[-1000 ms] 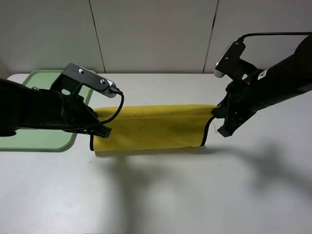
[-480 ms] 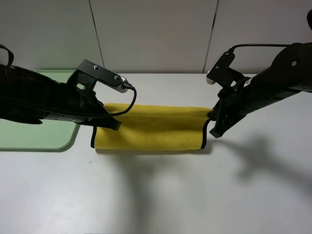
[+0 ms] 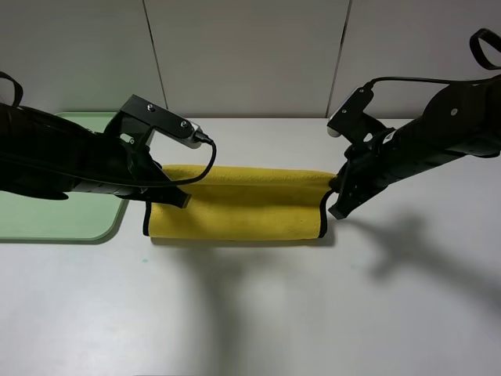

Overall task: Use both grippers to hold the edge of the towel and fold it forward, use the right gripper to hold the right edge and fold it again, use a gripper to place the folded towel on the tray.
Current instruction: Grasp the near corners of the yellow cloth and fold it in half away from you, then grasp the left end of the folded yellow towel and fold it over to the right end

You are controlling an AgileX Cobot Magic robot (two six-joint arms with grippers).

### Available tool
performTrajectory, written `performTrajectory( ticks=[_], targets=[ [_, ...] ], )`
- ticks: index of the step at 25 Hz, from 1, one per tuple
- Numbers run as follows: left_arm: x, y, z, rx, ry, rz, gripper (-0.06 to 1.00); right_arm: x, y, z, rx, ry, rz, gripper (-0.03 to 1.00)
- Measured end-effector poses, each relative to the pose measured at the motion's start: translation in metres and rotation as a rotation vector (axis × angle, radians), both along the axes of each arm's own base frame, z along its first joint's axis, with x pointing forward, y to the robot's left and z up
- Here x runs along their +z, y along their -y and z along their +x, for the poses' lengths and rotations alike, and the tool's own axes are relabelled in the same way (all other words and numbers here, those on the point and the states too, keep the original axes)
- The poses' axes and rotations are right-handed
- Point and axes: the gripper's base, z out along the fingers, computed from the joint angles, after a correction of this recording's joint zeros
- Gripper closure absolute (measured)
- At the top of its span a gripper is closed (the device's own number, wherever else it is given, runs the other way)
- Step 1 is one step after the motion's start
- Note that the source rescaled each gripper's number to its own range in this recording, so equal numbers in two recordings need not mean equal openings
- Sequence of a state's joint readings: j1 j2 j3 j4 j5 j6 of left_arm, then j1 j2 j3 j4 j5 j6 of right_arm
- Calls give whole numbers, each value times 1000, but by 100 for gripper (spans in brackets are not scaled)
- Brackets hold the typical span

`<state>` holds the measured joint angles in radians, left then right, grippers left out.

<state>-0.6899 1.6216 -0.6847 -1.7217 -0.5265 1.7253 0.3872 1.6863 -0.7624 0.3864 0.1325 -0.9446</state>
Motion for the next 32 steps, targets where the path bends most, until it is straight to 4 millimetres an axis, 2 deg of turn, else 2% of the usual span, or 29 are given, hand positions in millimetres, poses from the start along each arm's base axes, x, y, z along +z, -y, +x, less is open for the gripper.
performTrajectory(
  ticks=[10,12,14,15,17,20,21,22,26,32],
  targets=[
    [0,0,0,4,1,2,94,0,0,1,-36,1,28,97],
    [0,0,0,7,1,-2,90,0,0,1,-34,-4,27,96],
    [0,-1,0,12,2,-1,81,0,-1,0,-32,-12,27,93],
    [0,-1,0,15,3,1,72,0,-1,0,-32,-13,26,88],
    [0,-2,0,19,5,6,47,0,-1,0,-32,-13,26,71],
    [1,-3,1,31,11,18,11,0,-1,0,-35,-9,28,27],
    [1,-4,1,42,15,26,5,1,0,1,-42,1,32,14],
    [1,-6,2,52,21,37,1,1,0,2,-49,8,37,7],
    [2,-11,3,89,39,75,-4,2,0,3,-72,23,51,-2],
    [2,-11,3,95,41,79,-5,2,0,4,-84,23,59,-3]
  ],
)
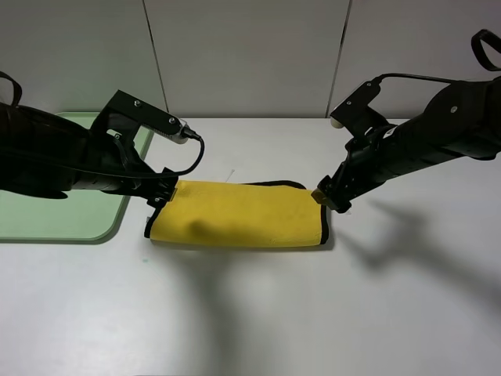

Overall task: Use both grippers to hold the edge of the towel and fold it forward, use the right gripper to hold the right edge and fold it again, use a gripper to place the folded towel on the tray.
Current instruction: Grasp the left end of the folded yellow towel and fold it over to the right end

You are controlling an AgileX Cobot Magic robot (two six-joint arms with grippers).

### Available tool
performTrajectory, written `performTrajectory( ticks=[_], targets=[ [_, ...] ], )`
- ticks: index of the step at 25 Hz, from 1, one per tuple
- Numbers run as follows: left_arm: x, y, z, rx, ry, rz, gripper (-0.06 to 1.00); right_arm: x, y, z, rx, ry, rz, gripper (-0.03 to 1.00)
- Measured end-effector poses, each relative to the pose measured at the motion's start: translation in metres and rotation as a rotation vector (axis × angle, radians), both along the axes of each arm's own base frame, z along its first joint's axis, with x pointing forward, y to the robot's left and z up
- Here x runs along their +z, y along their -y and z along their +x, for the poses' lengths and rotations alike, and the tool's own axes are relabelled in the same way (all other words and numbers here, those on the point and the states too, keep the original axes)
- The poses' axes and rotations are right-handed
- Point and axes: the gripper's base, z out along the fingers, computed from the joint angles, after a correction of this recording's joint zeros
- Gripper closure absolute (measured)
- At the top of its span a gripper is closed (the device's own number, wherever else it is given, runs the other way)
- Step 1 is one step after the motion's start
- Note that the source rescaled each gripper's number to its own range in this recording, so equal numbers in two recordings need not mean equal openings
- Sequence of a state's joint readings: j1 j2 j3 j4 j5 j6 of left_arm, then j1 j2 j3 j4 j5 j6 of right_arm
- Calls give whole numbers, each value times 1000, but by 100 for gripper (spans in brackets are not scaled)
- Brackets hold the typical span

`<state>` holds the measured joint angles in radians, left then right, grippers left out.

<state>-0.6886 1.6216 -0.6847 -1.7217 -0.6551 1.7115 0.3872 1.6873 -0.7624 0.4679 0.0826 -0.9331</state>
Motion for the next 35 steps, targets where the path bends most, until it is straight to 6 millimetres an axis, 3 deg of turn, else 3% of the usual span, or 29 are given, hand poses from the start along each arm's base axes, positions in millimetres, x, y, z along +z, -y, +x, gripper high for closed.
performTrajectory(
  ticks=[25,29,35],
  targets=[
    [0,-2,0,13,6,13,-6,-3,-1,-8,5,-102,15,-3],
    [0,-2,0,13,6,13,-6,9,-1,-14,-40,-133,70,-3],
    [0,-2,0,13,6,13,-6,45,1,-34,-114,-182,190,-3]
  ],
)
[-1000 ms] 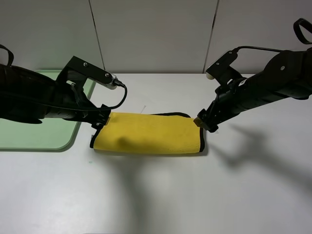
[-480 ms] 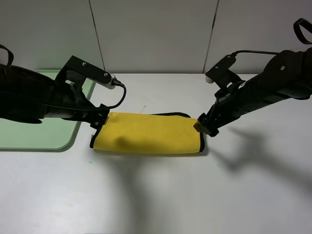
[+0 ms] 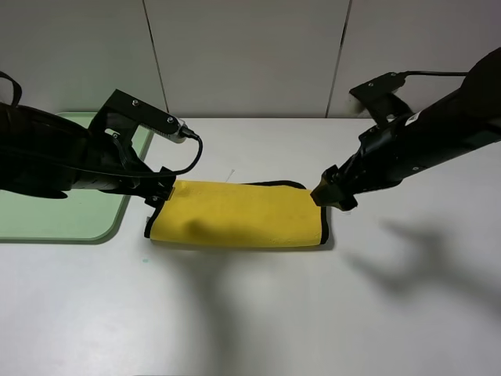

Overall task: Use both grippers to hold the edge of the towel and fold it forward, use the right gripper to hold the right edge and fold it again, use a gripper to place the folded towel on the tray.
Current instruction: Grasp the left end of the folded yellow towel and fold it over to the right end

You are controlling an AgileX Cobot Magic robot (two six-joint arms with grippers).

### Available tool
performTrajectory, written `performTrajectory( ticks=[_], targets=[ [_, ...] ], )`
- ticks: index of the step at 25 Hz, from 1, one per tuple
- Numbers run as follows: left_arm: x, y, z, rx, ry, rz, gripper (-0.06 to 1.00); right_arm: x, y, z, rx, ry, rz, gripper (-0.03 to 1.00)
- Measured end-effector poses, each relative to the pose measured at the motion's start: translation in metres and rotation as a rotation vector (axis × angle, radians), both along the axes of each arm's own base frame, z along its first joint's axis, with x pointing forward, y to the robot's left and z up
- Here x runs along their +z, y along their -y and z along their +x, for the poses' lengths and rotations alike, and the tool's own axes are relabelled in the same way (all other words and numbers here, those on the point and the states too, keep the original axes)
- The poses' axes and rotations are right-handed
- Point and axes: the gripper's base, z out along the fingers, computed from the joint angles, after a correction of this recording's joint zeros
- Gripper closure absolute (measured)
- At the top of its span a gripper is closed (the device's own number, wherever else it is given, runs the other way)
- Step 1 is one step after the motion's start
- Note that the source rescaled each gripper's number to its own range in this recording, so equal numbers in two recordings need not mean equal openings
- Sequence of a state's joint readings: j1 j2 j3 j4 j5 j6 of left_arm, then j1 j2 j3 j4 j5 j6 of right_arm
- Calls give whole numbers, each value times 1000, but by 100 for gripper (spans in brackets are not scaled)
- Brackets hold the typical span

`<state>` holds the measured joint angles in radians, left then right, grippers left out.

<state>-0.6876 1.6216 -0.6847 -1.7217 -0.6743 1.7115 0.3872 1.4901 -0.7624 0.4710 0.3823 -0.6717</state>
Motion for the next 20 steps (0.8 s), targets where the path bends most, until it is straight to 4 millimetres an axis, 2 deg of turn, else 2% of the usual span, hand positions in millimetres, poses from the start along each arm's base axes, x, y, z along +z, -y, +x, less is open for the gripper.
performTrajectory(
  ticks=[8,12,20],
  targets=[
    [0,0,0,0,0,0,-6,50,12,-50,-15,-122,69,-3],
    [0,0,0,0,0,0,-6,71,25,-78,-23,-113,58,-3],
    [0,0,0,0,0,0,-6,71,58,-144,-78,-33,54,-3]
  ],
)
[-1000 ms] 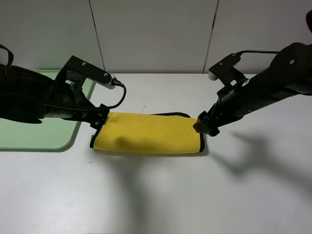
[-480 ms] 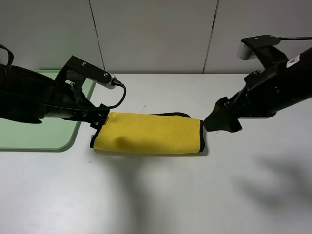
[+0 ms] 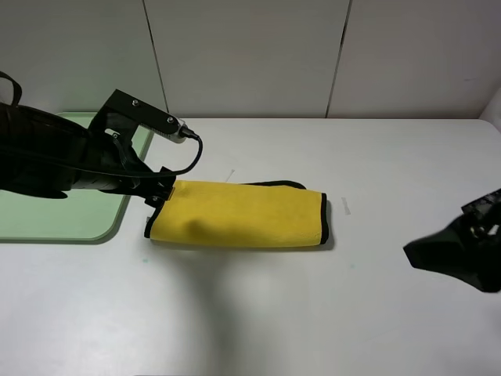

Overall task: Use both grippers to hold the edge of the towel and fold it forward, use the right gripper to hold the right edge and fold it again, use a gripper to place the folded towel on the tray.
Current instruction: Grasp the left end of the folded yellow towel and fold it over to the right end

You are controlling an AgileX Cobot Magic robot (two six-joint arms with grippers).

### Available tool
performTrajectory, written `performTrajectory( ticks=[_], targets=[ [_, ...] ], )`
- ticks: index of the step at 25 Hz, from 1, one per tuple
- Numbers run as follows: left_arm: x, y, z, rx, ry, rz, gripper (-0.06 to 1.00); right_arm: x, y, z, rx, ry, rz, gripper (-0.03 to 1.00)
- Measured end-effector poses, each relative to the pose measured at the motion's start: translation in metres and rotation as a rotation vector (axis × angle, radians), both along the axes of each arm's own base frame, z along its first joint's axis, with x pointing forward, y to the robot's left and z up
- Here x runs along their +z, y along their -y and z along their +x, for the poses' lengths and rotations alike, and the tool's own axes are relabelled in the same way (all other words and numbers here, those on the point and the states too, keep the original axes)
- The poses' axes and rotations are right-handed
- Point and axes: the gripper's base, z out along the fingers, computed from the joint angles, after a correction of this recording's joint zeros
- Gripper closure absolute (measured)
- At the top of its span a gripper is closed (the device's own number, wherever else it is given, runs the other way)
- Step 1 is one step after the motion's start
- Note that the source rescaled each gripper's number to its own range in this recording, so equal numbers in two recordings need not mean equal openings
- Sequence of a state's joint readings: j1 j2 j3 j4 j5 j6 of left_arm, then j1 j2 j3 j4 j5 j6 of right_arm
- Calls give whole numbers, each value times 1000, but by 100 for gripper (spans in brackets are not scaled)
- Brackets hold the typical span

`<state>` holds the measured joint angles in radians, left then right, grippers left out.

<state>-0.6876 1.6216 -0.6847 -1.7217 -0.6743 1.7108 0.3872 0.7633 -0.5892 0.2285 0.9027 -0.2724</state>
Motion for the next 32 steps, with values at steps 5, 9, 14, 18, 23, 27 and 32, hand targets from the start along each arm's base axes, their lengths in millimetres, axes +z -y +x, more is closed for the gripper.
performTrajectory(
  ticks=[5,9,14,18,23,27,32],
  targets=[
    [0,0,0,0,0,0,-6,14,17,-40,-29,142,65,-3],
    [0,0,0,1,0,-1,-6,20,28,-64,-64,249,139,-3],
    [0,0,0,-1,-1,-3,-6,6,37,-86,-93,267,175,-3],
    [0,1,0,-10,-5,-13,-6,6,42,-95,-112,319,206,-3],
    [-1,3,-1,-18,-9,-22,-6,7,49,-106,-144,386,237,-3],
    [-1,3,-1,-18,-9,-22,-6,7,54,-115,-158,446,268,-3],
    [-1,3,-1,-19,-10,-23,-6,7,55,-116,-171,450,270,-3]
  ],
)
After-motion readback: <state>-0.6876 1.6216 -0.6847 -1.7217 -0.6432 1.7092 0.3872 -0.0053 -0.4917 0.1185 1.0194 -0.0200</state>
